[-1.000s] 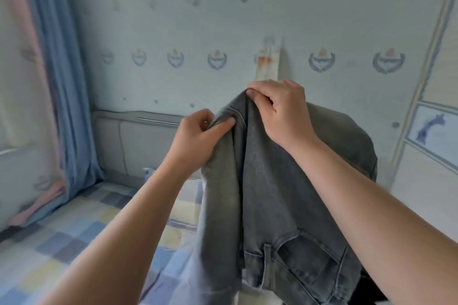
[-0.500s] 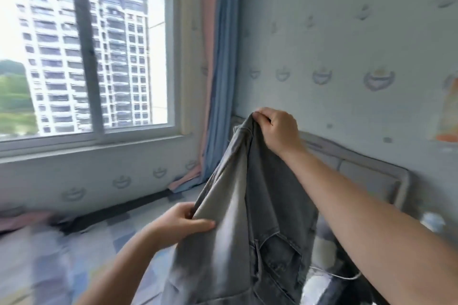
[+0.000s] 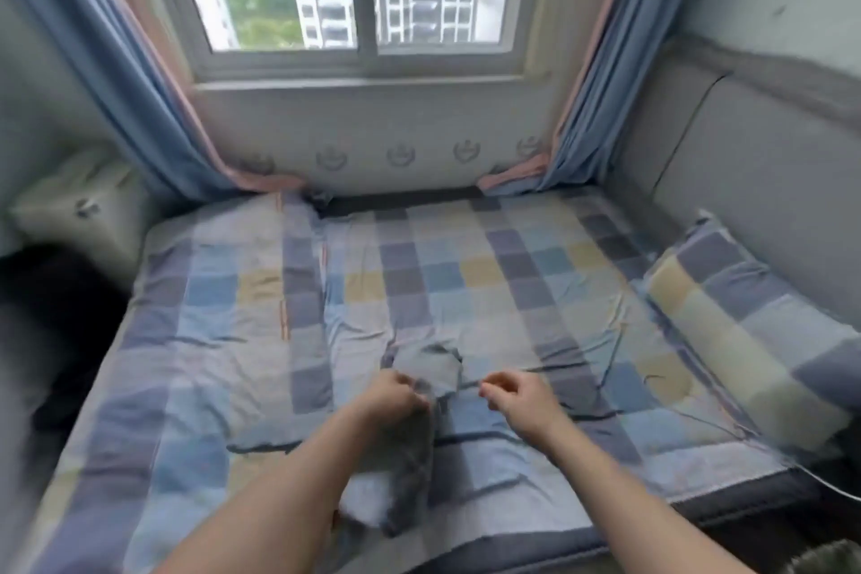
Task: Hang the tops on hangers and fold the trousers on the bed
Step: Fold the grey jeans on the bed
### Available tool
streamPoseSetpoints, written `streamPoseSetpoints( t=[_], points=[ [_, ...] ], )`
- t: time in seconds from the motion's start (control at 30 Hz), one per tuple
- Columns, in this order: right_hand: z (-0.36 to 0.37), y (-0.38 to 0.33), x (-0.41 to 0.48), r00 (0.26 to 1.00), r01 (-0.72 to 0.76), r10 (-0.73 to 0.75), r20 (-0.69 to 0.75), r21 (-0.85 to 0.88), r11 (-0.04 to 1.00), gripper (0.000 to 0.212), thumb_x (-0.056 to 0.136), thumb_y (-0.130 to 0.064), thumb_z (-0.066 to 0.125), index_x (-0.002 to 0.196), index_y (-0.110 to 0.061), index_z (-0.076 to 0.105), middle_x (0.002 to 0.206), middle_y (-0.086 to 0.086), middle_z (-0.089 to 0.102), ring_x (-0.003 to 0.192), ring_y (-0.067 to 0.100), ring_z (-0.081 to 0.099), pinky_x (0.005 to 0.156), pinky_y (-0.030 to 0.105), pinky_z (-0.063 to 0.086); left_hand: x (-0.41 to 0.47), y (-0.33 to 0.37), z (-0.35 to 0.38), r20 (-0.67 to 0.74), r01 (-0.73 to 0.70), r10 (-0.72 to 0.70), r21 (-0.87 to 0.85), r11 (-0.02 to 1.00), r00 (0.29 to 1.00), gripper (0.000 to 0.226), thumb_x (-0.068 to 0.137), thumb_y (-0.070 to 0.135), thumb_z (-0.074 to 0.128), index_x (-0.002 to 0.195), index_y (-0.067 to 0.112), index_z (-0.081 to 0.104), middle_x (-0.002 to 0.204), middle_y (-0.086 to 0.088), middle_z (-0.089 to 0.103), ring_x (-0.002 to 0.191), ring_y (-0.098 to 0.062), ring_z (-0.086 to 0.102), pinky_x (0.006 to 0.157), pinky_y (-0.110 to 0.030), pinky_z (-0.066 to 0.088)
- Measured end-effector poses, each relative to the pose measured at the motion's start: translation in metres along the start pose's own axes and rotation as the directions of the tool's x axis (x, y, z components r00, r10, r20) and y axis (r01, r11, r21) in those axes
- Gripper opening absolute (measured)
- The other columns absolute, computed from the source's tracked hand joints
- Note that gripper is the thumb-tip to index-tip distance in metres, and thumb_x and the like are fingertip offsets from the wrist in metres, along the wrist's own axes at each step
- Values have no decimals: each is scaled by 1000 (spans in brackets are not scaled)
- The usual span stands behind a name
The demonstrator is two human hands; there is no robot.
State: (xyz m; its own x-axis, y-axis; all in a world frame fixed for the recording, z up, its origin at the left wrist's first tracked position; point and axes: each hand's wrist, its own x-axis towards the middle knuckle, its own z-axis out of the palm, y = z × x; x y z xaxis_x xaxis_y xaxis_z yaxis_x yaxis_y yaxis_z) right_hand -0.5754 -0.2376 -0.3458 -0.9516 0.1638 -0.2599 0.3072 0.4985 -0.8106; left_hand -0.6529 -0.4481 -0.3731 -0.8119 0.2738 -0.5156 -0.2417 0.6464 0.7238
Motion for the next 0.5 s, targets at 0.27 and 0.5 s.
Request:
streamPoseSetpoints(
  t=[0.27,0.5],
  points=[
    [26,100,5,900,-238,192,392,73,968,89,69,-55,82,140,-22,41,140,-4,49,126,14,52,106,36,45,14,14,53,-78,47,-139,-690,723,987,54,72,-5,68,125,-11,60,121,-24,67,108,-35,65,94,-38,52],
    [7,123,56,918,-176,134,375,82,981,48,74,-35,83,115,-28,60,111,-4,70,104,16,66,91,42,54,5,38,52,-81,24,-197,-877,481,977,39,92,-7,56,131,-2,59,125,-13,68,109,-30,64,105,-39,44]
  ],
)
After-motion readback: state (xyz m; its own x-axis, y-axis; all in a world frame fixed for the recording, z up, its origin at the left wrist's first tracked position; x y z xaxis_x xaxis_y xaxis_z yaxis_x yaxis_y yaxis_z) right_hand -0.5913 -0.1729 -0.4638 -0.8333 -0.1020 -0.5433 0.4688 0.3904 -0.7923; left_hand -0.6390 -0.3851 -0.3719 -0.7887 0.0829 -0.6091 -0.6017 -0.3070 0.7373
